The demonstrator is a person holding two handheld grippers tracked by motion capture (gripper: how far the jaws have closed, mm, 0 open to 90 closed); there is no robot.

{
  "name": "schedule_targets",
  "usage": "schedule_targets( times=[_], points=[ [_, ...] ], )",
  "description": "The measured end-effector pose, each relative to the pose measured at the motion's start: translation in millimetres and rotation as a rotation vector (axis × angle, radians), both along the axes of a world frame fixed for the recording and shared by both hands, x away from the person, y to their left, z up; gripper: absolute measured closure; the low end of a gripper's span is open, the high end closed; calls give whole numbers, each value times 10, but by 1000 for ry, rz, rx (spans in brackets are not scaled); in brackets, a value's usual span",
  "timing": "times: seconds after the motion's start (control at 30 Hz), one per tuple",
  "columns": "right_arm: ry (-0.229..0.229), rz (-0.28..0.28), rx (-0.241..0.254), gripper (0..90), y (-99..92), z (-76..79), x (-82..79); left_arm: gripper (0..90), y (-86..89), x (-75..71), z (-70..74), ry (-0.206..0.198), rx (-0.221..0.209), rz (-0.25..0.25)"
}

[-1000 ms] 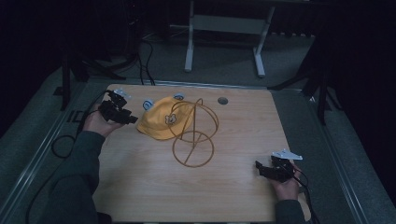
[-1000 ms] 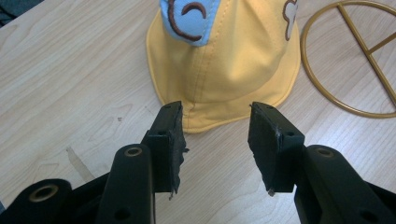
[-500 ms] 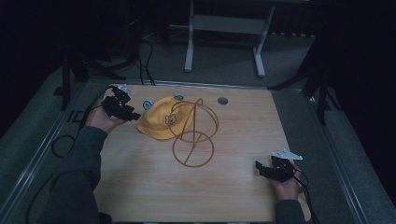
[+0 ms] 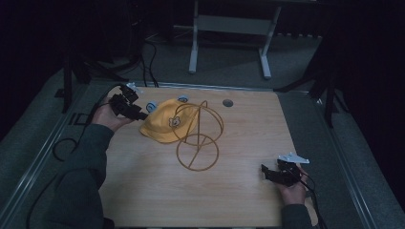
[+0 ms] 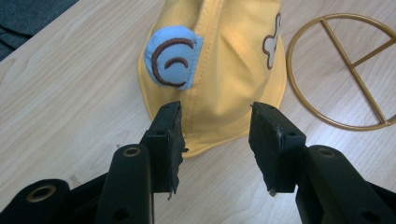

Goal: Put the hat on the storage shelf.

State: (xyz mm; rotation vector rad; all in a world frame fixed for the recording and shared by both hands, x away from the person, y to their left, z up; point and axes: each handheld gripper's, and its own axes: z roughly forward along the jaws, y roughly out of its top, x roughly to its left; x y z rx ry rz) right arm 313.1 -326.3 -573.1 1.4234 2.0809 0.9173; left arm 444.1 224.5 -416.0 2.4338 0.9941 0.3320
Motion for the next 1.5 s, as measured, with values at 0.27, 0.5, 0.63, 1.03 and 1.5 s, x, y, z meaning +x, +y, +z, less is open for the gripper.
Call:
schedule_targets(
  times=[0.27, 0.5, 0.63, 1.03, 1.5],
  points=[
    [0, 0, 0, 240, 0, 0, 0, 542, -73, 43, 33, 4, 10, -13],
    [0, 0, 0, 240, 0, 0, 0, 543, -124, 51, 61, -6, 5, -24],
    [0, 0, 0, 240, 0, 0, 0, 546, -158, 66, 95, -13, 3, -23],
    [0, 0, 0, 240, 0, 0, 0, 553, -261, 164, 223, -18, 17, -35],
    [0, 0, 1, 240, 0, 0, 0, 553, -453, 320, 193, -14, 50, -58]
  ],
)
